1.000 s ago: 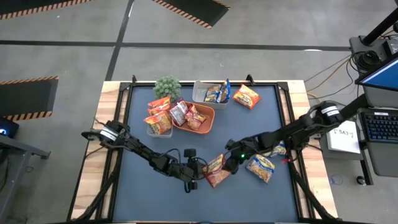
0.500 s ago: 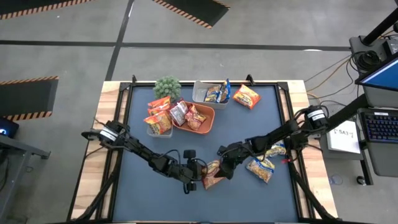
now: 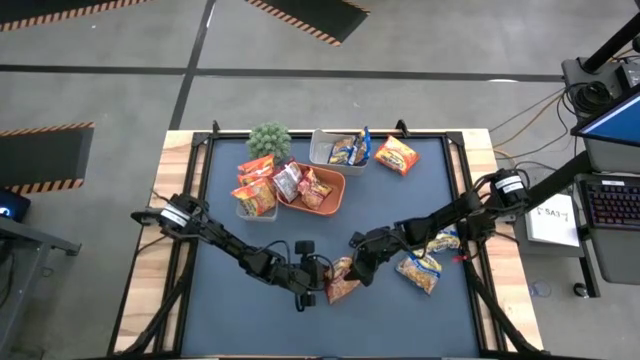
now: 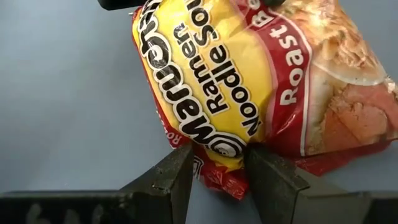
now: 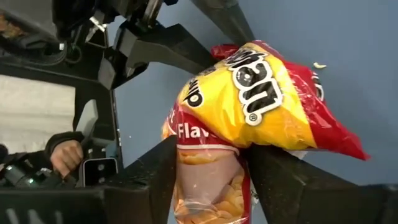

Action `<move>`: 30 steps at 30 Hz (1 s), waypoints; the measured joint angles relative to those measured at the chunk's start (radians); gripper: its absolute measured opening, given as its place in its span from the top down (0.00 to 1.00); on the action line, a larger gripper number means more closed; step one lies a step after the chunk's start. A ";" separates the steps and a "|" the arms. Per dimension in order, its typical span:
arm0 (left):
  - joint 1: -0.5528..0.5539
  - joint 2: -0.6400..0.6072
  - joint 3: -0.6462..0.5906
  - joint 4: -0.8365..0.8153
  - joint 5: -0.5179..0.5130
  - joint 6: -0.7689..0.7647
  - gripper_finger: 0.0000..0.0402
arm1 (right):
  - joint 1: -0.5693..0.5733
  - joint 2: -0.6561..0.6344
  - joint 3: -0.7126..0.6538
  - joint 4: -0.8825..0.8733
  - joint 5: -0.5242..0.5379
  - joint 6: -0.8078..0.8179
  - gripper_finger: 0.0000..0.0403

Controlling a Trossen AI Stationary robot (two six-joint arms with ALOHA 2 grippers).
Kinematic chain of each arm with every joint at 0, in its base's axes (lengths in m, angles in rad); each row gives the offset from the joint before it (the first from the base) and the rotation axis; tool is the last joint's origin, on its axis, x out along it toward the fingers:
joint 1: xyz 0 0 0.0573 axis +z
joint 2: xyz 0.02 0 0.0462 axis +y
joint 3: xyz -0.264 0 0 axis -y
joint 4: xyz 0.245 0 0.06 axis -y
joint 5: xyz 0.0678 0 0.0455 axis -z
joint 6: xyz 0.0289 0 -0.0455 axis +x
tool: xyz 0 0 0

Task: Sort Maruchan noodles
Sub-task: Put the red noodle pack into the orange bin

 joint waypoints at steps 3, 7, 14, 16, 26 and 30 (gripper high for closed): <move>0.000 -0.001 0.000 -0.003 -0.003 0.003 0.68 | 0.000 0.000 0.000 -0.004 0.016 -0.001 0.62; 0.002 -0.019 -0.001 -0.034 -0.008 0.006 0.68 | 0.000 -0.006 0.000 -0.004 0.037 -0.007 0.69; 0.002 -0.078 -0.001 -0.135 -0.062 0.021 0.68 | -0.001 -0.030 0.000 -0.005 0.055 -0.019 0.82; 0.002 -0.107 -0.001 -0.174 -0.066 0.029 0.68 | -0.004 -0.048 0.000 -0.011 0.058 -0.026 0.84; 0.002 -0.259 -0.003 -0.315 -0.159 0.118 0.68 | -0.041 -0.165 0.000 -0.086 0.114 -0.093 0.85; 0.002 -0.314 -0.003 -0.319 -0.235 0.148 0.68 | -0.053 -0.196 0.000 -0.092 0.133 -0.120 0.85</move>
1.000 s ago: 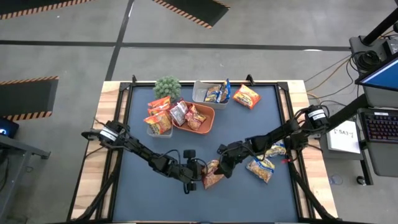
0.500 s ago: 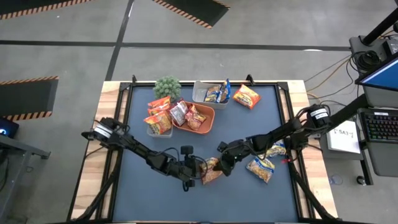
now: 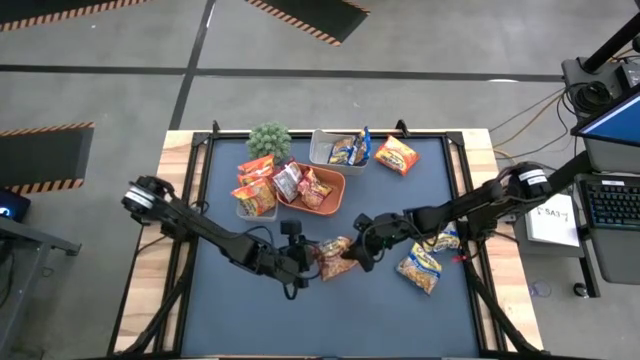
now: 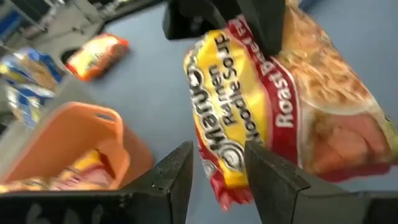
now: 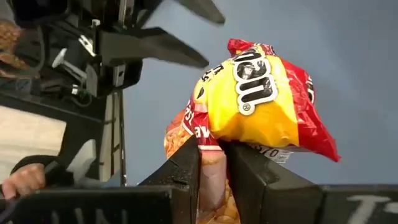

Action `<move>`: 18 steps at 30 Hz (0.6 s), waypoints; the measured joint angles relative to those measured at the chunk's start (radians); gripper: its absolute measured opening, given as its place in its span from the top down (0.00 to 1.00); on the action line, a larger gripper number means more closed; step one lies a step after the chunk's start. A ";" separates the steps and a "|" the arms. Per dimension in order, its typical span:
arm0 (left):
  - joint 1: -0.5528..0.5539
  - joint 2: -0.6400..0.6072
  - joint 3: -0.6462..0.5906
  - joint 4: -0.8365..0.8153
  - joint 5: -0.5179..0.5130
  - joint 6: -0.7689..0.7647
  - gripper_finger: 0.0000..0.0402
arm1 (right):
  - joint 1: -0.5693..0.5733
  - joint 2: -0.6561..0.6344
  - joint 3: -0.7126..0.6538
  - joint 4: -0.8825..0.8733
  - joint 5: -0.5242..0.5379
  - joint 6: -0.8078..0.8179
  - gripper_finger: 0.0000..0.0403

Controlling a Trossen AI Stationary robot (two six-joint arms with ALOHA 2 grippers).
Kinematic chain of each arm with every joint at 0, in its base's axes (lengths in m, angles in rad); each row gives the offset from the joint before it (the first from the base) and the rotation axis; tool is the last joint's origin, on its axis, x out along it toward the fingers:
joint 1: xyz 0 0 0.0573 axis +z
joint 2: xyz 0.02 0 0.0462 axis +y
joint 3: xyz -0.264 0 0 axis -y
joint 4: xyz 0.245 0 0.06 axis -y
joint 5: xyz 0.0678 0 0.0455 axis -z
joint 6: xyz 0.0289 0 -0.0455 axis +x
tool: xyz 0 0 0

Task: Sort Maruchan noodles
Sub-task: Put the red noodle pack into the orange bin

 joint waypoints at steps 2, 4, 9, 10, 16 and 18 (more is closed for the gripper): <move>0.000 -0.026 0.000 -0.010 -0.005 0.032 0.68 | -0.005 -0.012 0.000 0.005 0.002 -0.005 0.85; 0.000 -0.048 -0.001 -0.016 -0.007 0.066 0.67 | -0.009 -0.021 0.000 0.000 0.013 -0.009 0.85; -0.001 -0.135 -0.001 -0.102 -0.110 0.124 0.63 | -0.035 -0.047 0.023 -0.037 0.028 -0.030 0.85; 0.000 -0.157 -0.001 -0.136 -0.136 0.126 0.62 | -0.041 -0.050 0.039 -0.059 0.034 -0.040 0.85; 0.005 -0.295 -0.018 -0.252 -0.187 0.180 0.61 | -0.097 -0.066 0.214 -0.396 0.125 -0.144 0.85; 0.006 -0.336 -0.027 -0.280 -0.240 0.191 0.61 | -0.119 -0.054 0.298 -0.553 0.170 -0.181 0.85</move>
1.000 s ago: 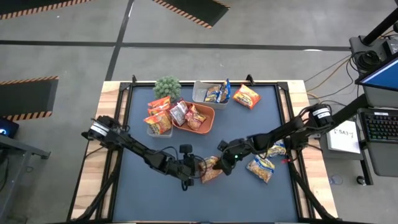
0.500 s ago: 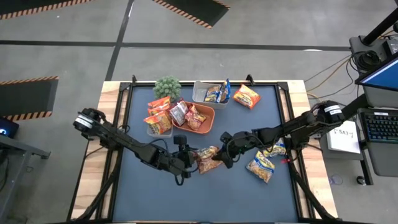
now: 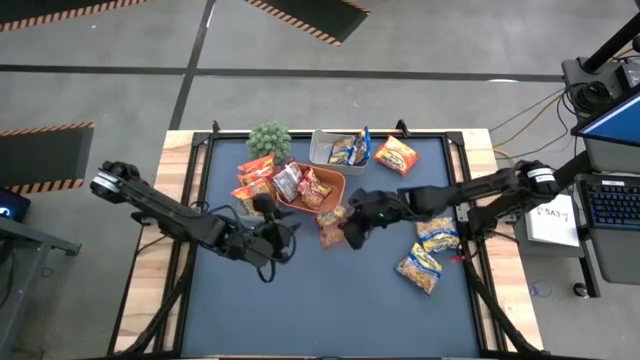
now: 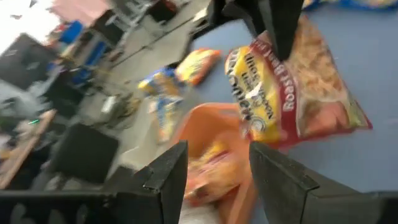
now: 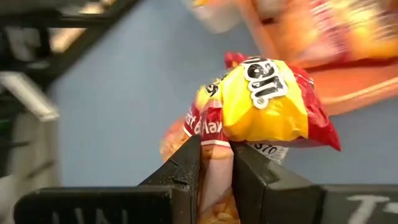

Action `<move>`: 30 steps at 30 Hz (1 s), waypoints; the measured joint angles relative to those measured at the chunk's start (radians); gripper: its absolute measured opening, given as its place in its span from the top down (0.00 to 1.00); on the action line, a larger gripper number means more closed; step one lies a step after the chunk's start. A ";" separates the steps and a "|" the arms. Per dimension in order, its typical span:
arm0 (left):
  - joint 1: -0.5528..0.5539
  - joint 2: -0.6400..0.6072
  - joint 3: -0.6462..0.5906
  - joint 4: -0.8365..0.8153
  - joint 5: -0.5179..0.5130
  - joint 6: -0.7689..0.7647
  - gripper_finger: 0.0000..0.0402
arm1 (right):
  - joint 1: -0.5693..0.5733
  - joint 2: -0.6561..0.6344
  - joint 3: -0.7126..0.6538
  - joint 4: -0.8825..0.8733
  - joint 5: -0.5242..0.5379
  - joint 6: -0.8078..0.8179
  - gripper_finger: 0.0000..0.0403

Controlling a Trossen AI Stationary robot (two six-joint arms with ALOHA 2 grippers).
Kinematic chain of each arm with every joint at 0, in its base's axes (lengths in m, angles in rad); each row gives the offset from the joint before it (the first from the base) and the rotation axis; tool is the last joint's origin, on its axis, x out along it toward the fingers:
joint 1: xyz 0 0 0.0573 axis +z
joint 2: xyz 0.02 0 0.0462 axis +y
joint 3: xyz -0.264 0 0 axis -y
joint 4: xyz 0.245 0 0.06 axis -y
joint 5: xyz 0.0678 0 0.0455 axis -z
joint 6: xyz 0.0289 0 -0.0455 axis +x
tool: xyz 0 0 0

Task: Sort Maruchan noodles
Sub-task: Put the red noodle pack into the orange bin

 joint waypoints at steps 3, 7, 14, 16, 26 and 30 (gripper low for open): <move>0.000 -0.048 -0.010 -0.034 -0.066 0.000 0.61 | -0.033 0.030 0.127 -0.202 0.064 -0.043 0.85; 0.000 -0.098 -0.039 -0.077 -0.092 -0.027 0.61 | -0.076 0.083 0.287 -0.381 0.129 -0.092 0.85; 0.007 -0.142 -0.090 -0.109 -0.137 -0.023 0.61 | -0.164 0.193 0.502 -0.543 0.143 -0.112 0.85; 0.008 -0.152 -0.105 -0.120 -0.149 -0.015 0.61 | -0.184 0.235 0.548 -0.579 0.144 -0.109 0.85; 0.013 -0.167 -0.125 -0.124 -0.178 0.025 0.61 | -0.229 0.402 0.694 -0.751 0.141 -0.054 0.85; 0.013 -0.180 -0.125 -0.130 -0.178 0.026 0.61 | -0.230 0.456 0.740 -0.771 0.141 -0.039 0.85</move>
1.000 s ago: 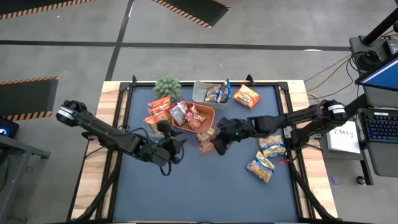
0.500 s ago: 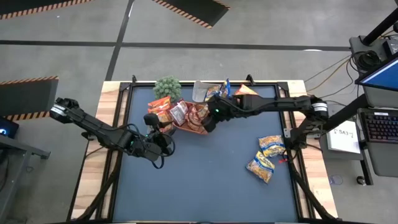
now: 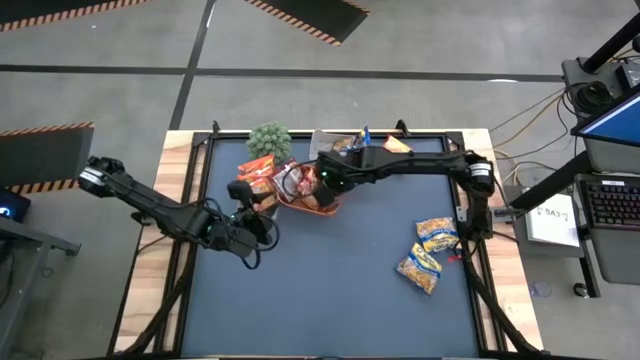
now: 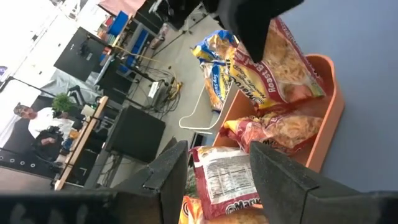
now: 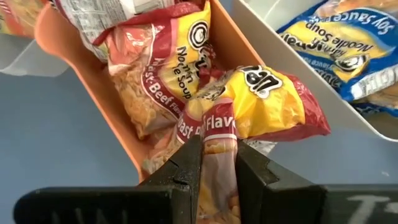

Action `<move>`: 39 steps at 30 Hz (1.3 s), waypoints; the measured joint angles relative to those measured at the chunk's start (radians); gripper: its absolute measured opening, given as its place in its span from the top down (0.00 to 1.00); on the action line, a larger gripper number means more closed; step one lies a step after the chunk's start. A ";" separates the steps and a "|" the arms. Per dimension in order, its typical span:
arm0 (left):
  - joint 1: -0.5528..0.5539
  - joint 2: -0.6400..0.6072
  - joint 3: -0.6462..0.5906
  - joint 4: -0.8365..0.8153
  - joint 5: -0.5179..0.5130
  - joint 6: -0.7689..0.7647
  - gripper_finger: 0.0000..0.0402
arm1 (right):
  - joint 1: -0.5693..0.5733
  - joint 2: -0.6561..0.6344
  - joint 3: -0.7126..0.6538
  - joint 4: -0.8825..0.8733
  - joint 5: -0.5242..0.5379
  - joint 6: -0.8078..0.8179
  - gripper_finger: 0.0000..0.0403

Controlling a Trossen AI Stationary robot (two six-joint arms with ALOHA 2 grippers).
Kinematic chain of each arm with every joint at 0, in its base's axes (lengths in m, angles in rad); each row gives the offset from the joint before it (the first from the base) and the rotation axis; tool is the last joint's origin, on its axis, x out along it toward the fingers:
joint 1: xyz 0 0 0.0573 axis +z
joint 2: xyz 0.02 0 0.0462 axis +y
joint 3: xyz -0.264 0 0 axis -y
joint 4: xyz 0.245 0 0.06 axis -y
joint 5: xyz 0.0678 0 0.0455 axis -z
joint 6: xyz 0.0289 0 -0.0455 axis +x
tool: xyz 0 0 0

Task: Sort Maruchan noodles
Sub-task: Put the red noodle pack into the orange bin

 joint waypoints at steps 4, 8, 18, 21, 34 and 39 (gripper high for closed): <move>0.000 -0.005 0.000 -0.002 0.000 0.000 0.61 | 0.000 0.033 0.021 -0.006 0.007 0.001 0.85; 0.000 -0.007 0.000 -0.002 0.000 0.000 0.61 | 0.000 0.038 0.021 -0.011 0.040 0.026 0.85; 0.000 -0.007 0.000 -0.001 -0.003 0.000 0.61 | 0.014 0.038 0.022 0.000 0.054 0.025 0.82; 0.000 -0.007 0.000 0.003 -0.003 0.000 0.61 | 0.016 0.038 0.022 0.002 0.053 0.024 0.76; 0.000 -0.007 0.001 0.002 -0.003 0.000 0.61 | 0.018 0.031 0.061 0.032 0.053 -0.025 0.51; 0.000 -0.007 0.001 0.002 -0.003 0.000 0.61 | 0.017 0.027 0.101 0.035 0.058 -0.089 0.52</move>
